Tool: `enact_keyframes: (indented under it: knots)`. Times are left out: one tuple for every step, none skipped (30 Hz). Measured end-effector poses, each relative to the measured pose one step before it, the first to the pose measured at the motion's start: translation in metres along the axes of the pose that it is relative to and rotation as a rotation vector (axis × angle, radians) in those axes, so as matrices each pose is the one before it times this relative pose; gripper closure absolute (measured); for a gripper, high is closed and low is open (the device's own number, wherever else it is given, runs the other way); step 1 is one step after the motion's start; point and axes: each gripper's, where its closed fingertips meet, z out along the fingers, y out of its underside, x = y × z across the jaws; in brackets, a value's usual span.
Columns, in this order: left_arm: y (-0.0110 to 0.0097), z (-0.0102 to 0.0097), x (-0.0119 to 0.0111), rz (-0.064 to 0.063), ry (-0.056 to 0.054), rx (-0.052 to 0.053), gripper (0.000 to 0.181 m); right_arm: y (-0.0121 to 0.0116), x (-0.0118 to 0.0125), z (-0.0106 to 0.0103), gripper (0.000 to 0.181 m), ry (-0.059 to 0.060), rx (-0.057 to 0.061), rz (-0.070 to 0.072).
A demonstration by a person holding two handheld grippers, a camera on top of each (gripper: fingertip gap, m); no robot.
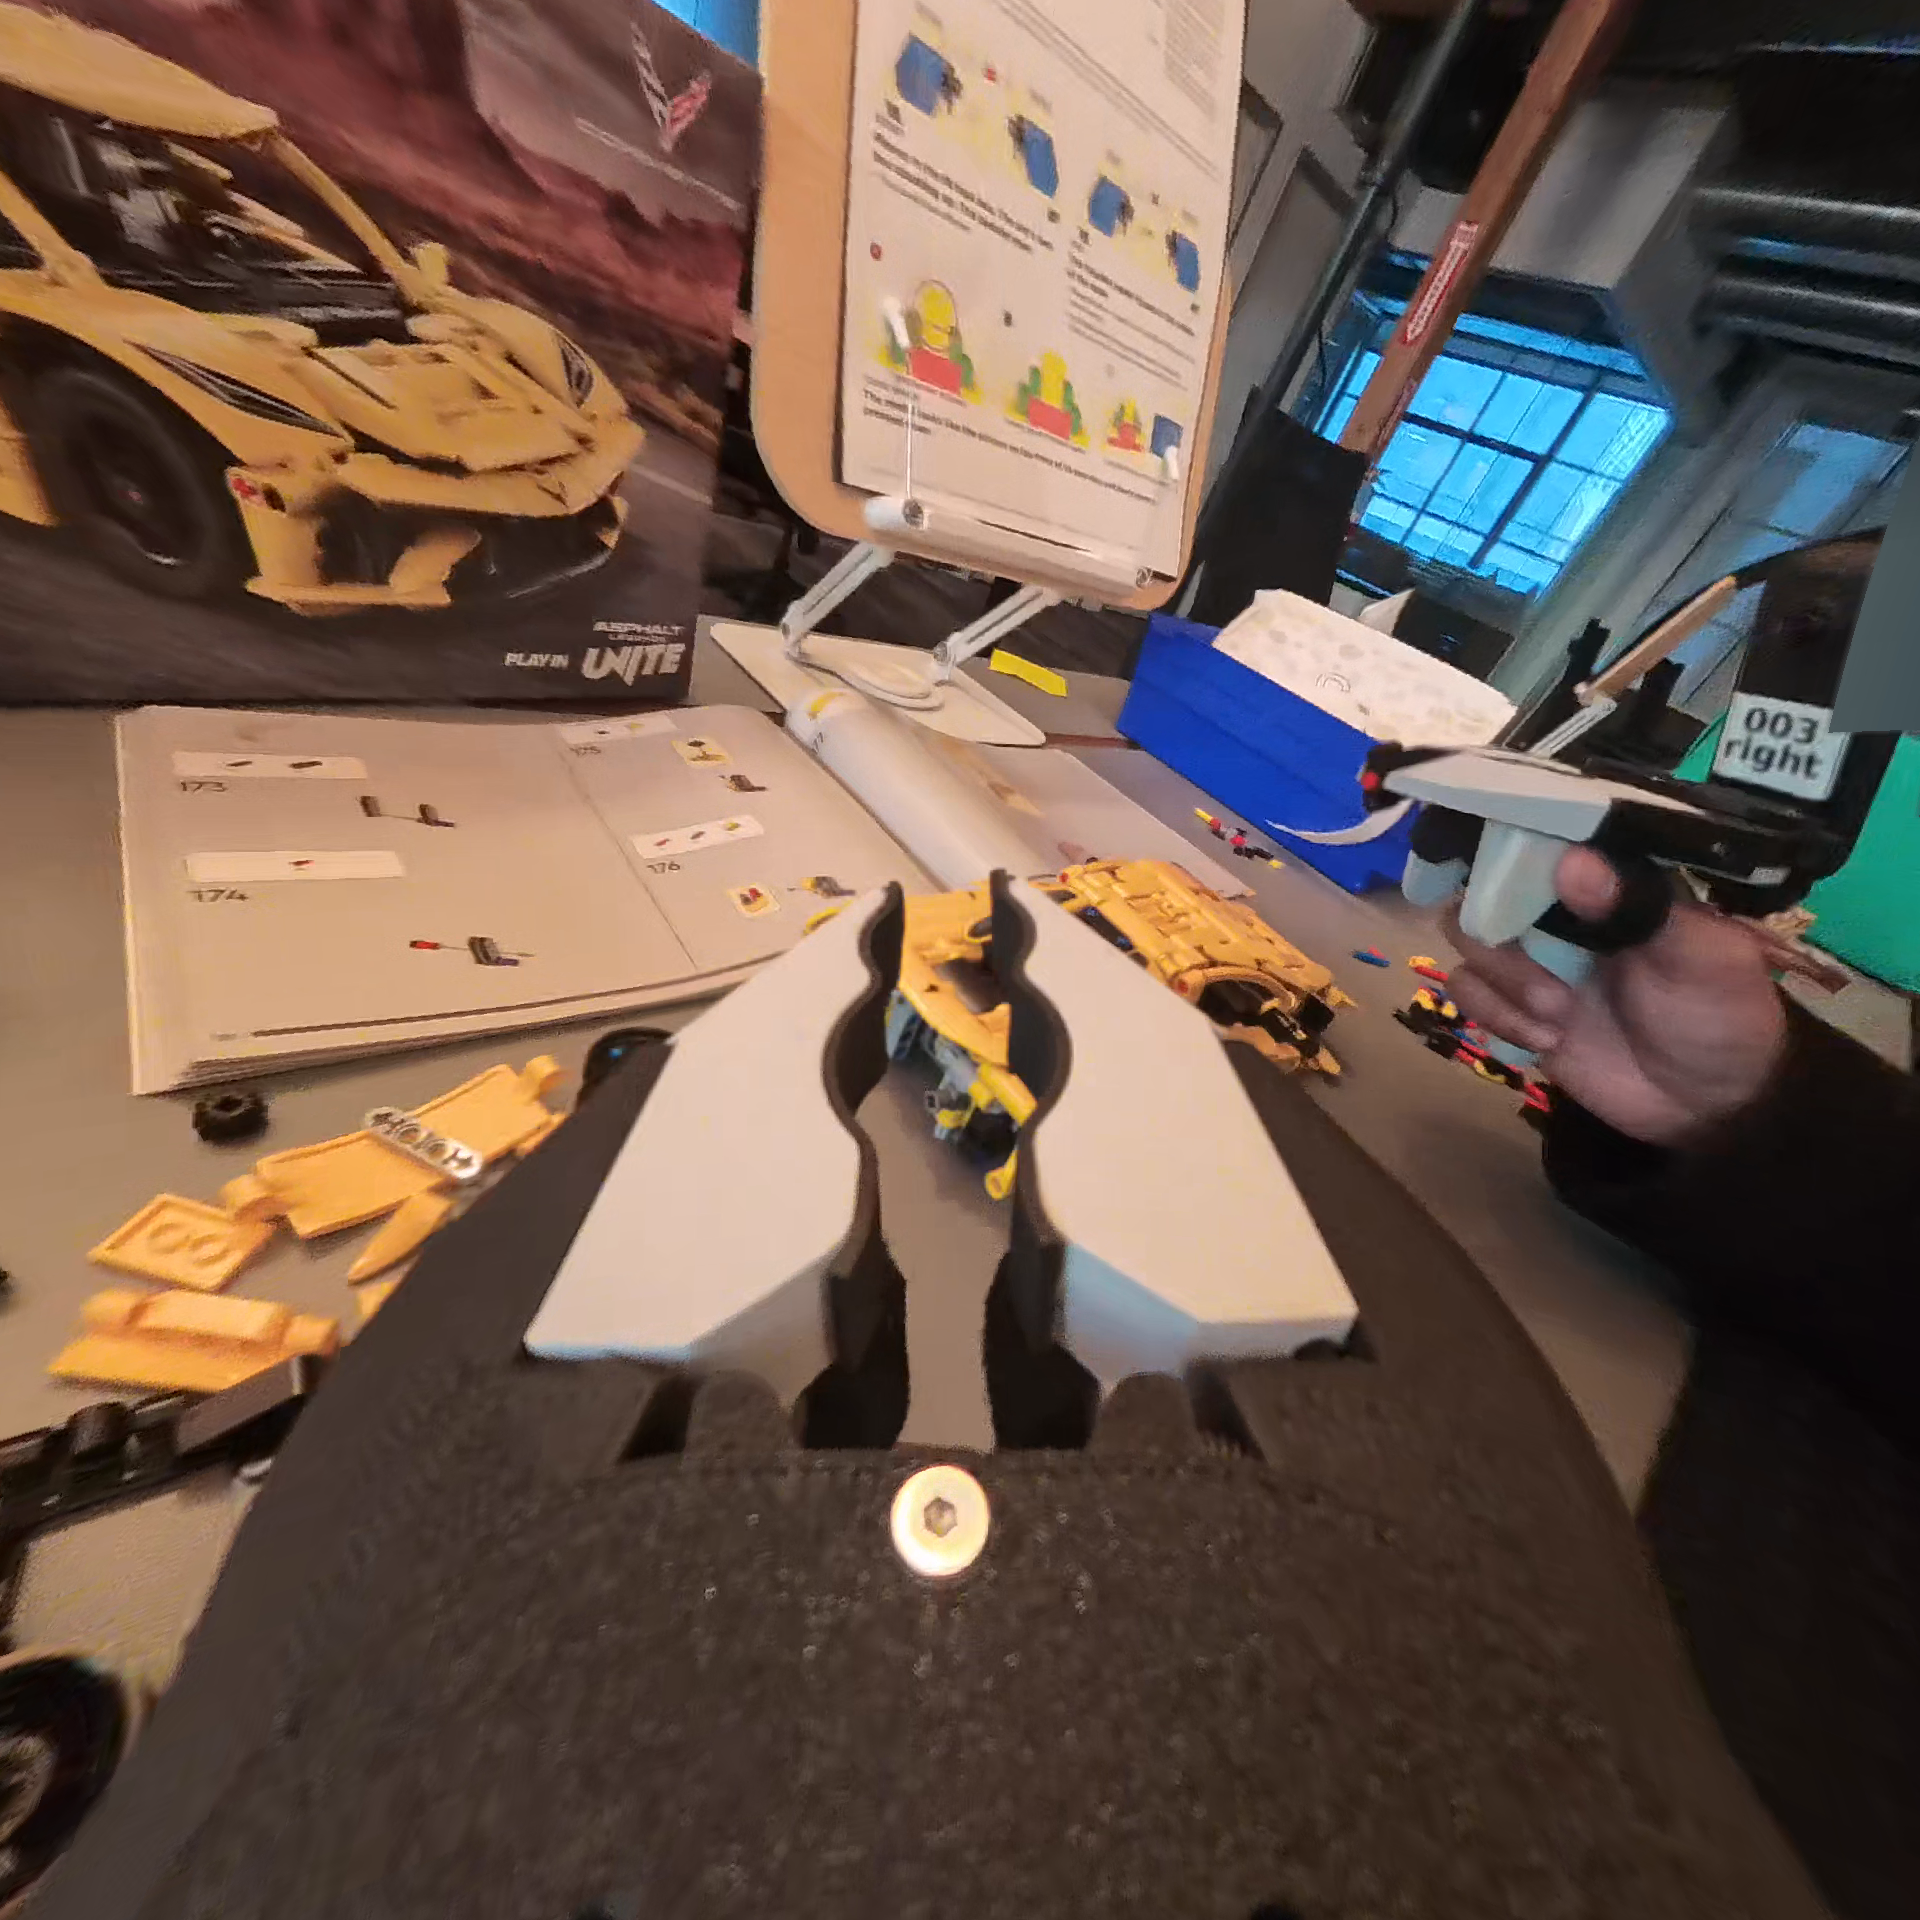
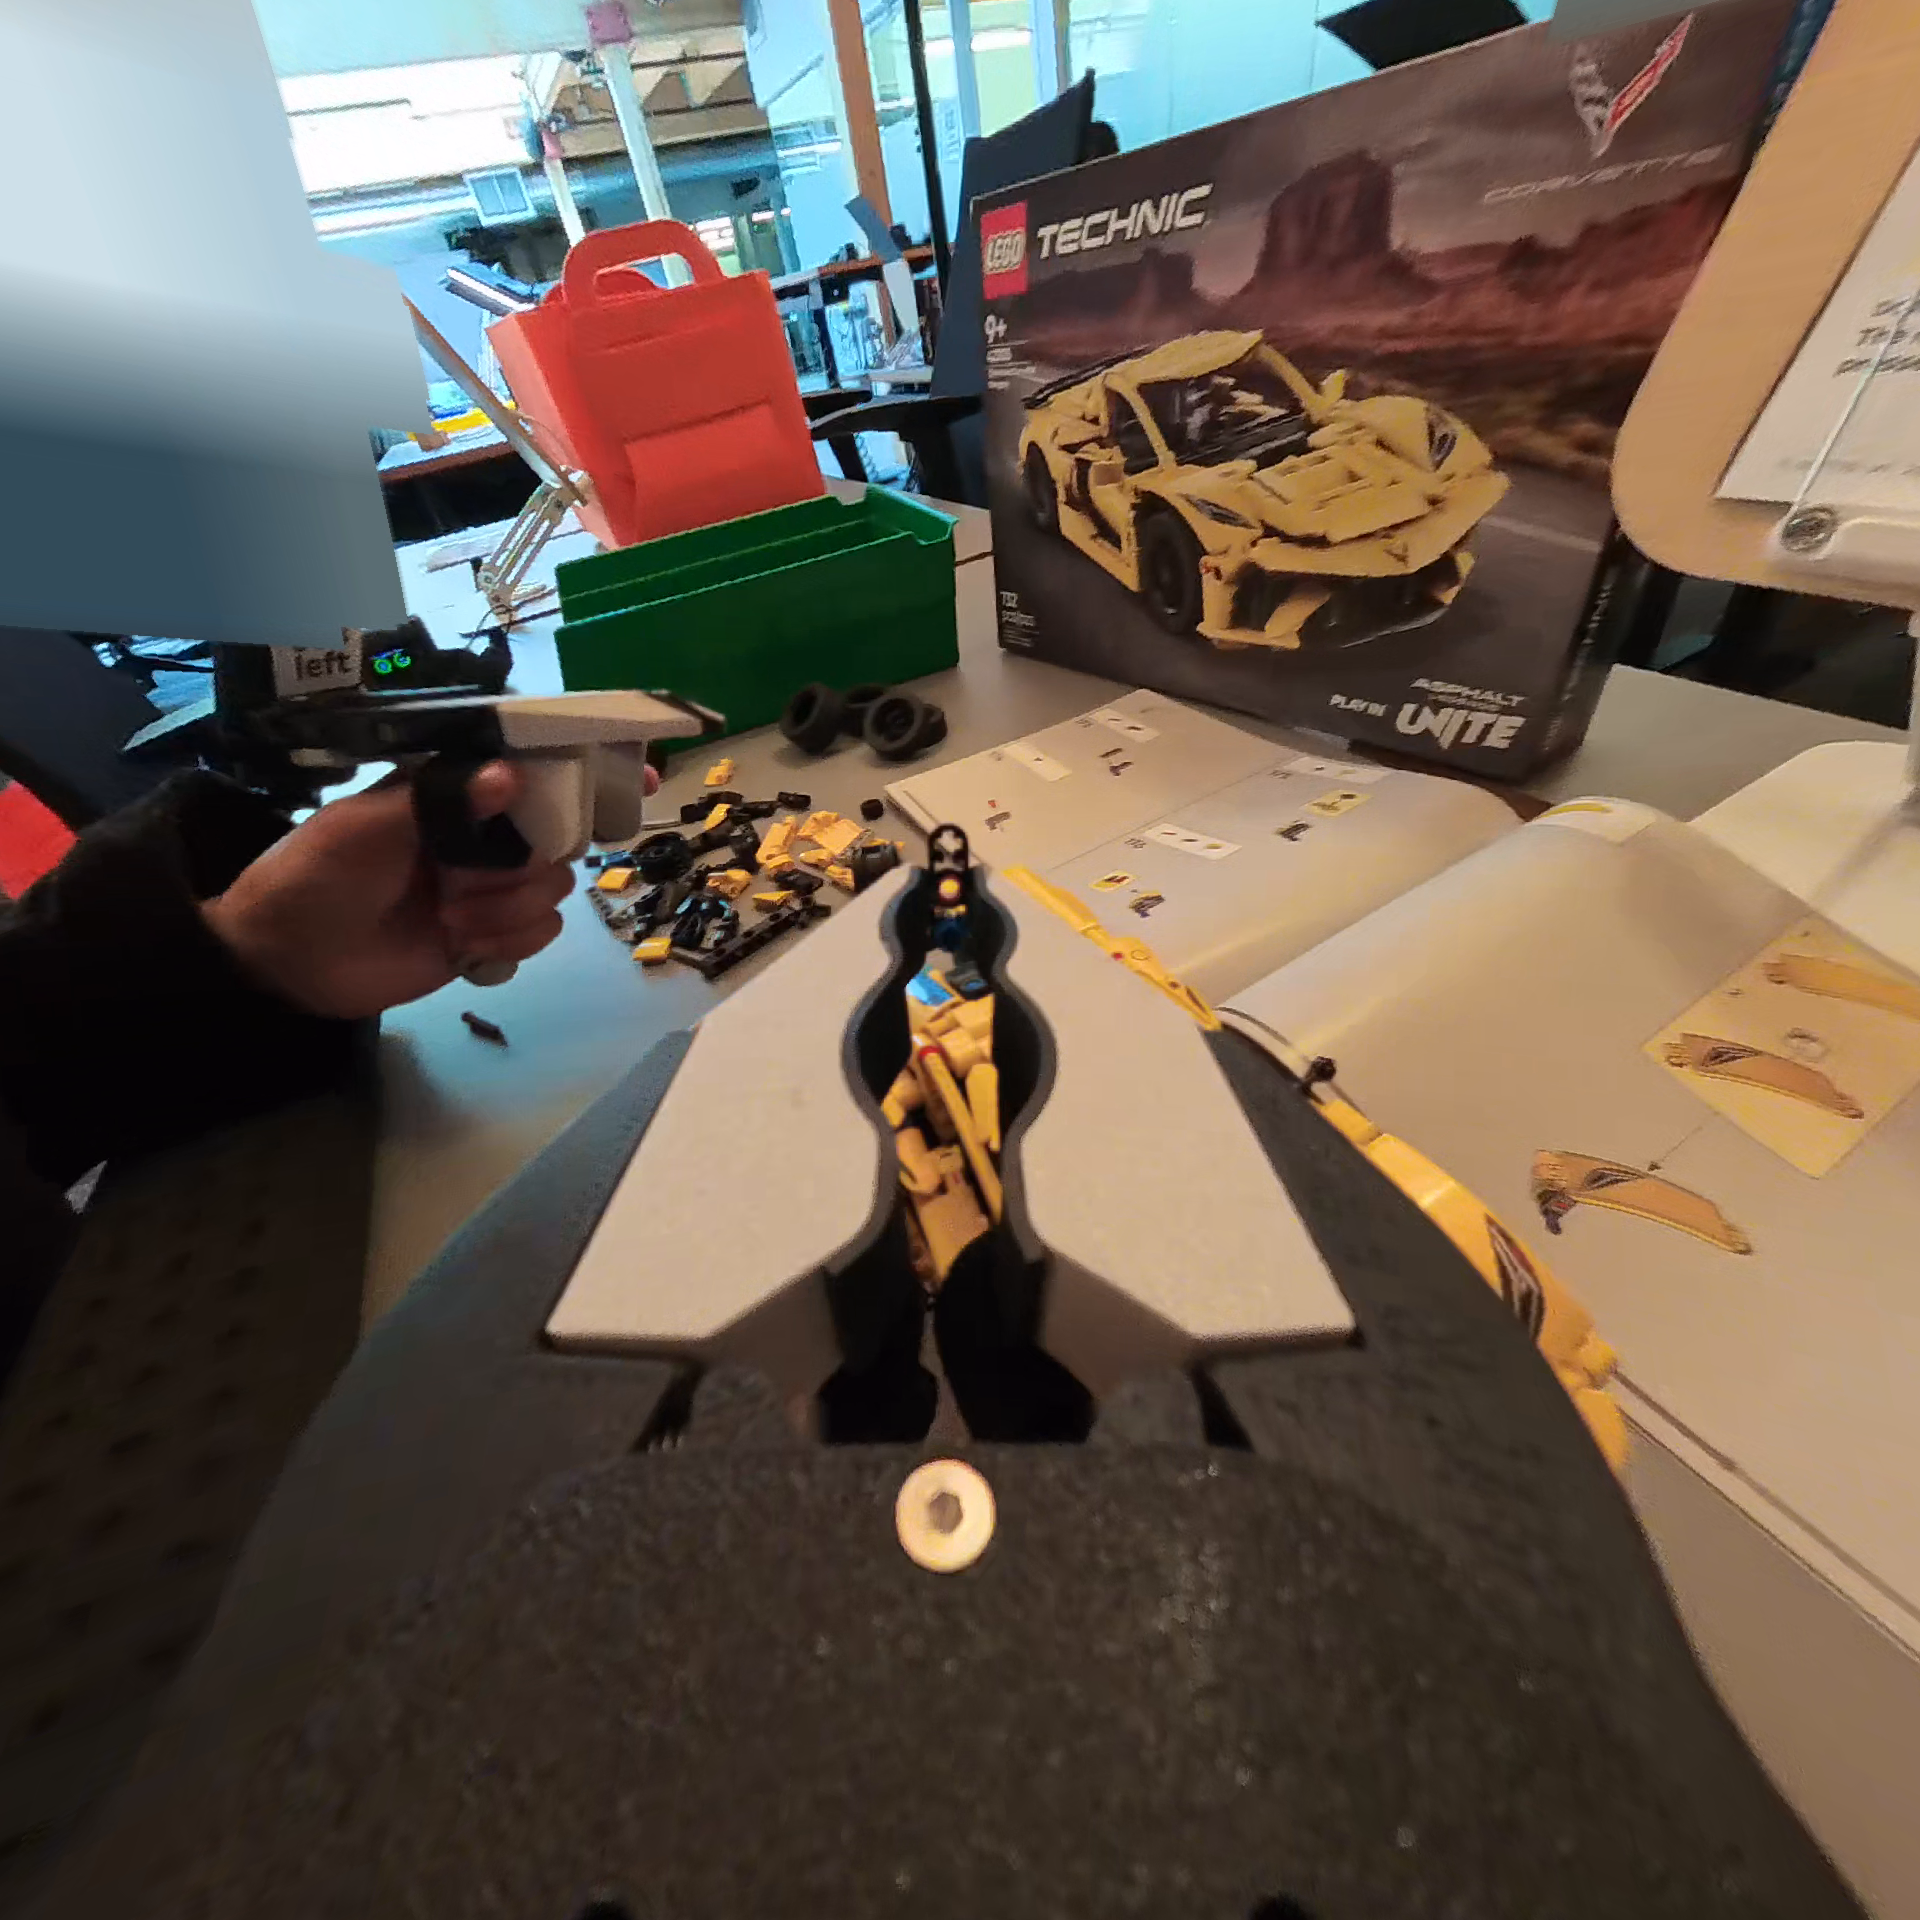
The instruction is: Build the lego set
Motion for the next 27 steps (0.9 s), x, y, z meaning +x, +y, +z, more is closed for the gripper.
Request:
enact_keyframes:
  knots:
    - [0.00313, 0.00167, 0.00222, 0.0207, 0.0002, -0.0027, 0.164, 0.00097, 0.00181, 0.00063, 0.176, 0.0001, 0.0072, 0.0066]
    - [0.00301, 0.00168, 0.0017, 0.0261, -0.0017, -0.0071, 0.163, 0.00168, 0.0002, 0.00101, 0.176, -0.0117, 0.0047, 0.018]
    - [0.00175, 0.00113, 0.00191, 0.0213, 0.0, -0.0078, 0.161, 0.00108, -0.00185, 0.00104, 0.176, -0.0224, 0.0084, 0.0268]
    - [0.00043, 0.00031, 0.00289, 0.0187, 0.0068, 0.0006, 0.161, -0.00002, -0.00268, 0.00081, 0.176, -0.025, 0.0123, 0.0323]
    - [0.00044, -0.0001, 0.00198, 0.0158, 0.004, 0.004, 0.161, -0.00161, -0.00282, 0.00052, 0.176, -0.0214, 0.0175, 0.0301]
    - [0.00062, -0.00097, 0.00061, 0.0081, -0.002, 0.0022, 0.16, -0.00187, -0.00259, 0.00062, 0.176, -0.0194, 0.013, 0.0246]
    - [-0.00061, -0.0019, 0.00083, -0.0007, 0.0008, 0.0085, 0.159, -0.00028, -0.0016, 0.00078, 0.176, -0.0141, -0.0005, 0.0223]
    - [-0.00246, -0.00272, 0.00042, -0.006, -0.0009, 0.0188, 0.159, 0.00028, -0.00076, 0.00031, 0.176, -0.0059, -0.0055, 0.0175]
    - [-0.00328, -0.00301, -0.0011, -0.0057, -0.0101, 0.023, 0.16, -0.00081, -0.00096, -0.0004, 0.176, -0.0051, 0.0047, 0.0064]
    - [-0.00294, -0.00241, -0.0021, -0.0047, -0.0141, 0.023, 0.16, -0.00129, -0.00081, -0.00082, 0.176, -0.0029, 0.0084, -0.0007]
    - [-0.00164, -0.00141, -0.00169, -0.0063, -0.0068, 0.0158, 0.16, -0.00059, 0.00054, -0.00085, 0.176, 0.0037, 0.0022, -0.0007]
    - [-0.00015, 0.0002, -0.00129, -0.0084, -0.0001, 0.0034, 0.16, -0.00035, 0.00101, -0.0009, 0.176, 0.0049, -0.0003, -0.0011]
    - [0.00151, 0.00146, -0.00001, -0.0076, 0.0119, -0.0102, 0.16, -0.00041, 0.00098, -0.00073, 0.176, 0.0015, 0.0013, -0.0011]
    - [0.00289, 0.00198, 0.00179, -0.0126, 0.0238, -0.0206, 0.16, -0.00043, 0.00175, -0.00063, 0.176, 0.0024, 0.0043, 0.0035]
    - [0.00304, 0.00122, 0.00349, -0.0175, 0.0294, -0.0228, 0.16, -0.00075, 0.00209, -0.00064, 0.176, 0.0017, 0.0088, 0.0138]
    - [0.00225, 0.0004, 0.00436, -0.0136, 0.025, -0.0149, 0.16, -0.00075, 0.00127, -0.00038, 0.176, -0.0081, 0.0104, 0.0263]
    - [0.00146, -0.00006, 0.00469, 0.0028, 0.0205, -0.0041, 0.16, -0.00006, -0.00021, 0.00009, 0.176, -0.0214, 0.0079, 0.0368]
    - [0.00139, -0.00009, 0.00403, 0.0164, 0.0124, -0.0032, 0.16, 0.00032, -0.0009, 0.00028, 0.176, -0.028, 0.0045, 0.0433]
    - [0.0017, 0.00001, 0.00341, 0.0214, 0.0066, -0.0093, 0.16, -0.00026, -0.00099, 0.00008, 0.176, -0.028, 0.007, 0.0439]
    - [0.00185, 0.0002, 0.00318, 0.0224, 0.0045, -0.0108, 0.16, -0.00156, -0.00113, -0.00025, 0.176, -0.027, 0.0142, 0.0424]
    - [0.00136, 0.00031, 0.00272, 0.02, 0.0025, -0.0072, 0.161, -0.00271, -0.0014, -0.00077, 0.176, -0.0263, 0.0205, 0.0409]
    - [0.00116, 0.00056, 0.00206, 0.0161, 0.0023, -0.005, 0.161, -0.00281, -0.00152, -0.00079, 0.176, -0.0271, 0.0209, 0.0388]
    - [0.00082, 0.00092, 0.0021, 0.0122, 0.006, -0.0056, 0.161, -0.00272, -0.00216, -0.00094, 0.176, -0.0312, 0.0182, 0.0402]
    - [0.00061, 0.00072, 0.00199, 0.0073, 0.0074, -0.0052, 0.161, -0.00328, -0.0021, -0.00118, 0.176, -0.0293, 0.0223, 0.0386]
    - [0.00042, 0.00052, 0.00136, 0.0048, 0.0047, -0.0031, 0.161, -0.00356, -0.00186, -0.00121, 0.176, -0.0245, 0.025, 0.0333]
    - [0.00036, 0.00022, 0.00071, 0.0043, 0.0023, -0.0017, 0.161, -0.00285, -0.00181, -0.00094, 0.176, -0.0219, 0.0201, 0.0286]
    - [0.00013, 0.00013, 0.00036, 0.0032, 0.0003, -0.0009, 0.161, -0.00188, -0.0022, -0.00068, 0.176, -0.0211, 0.0136, 0.024]
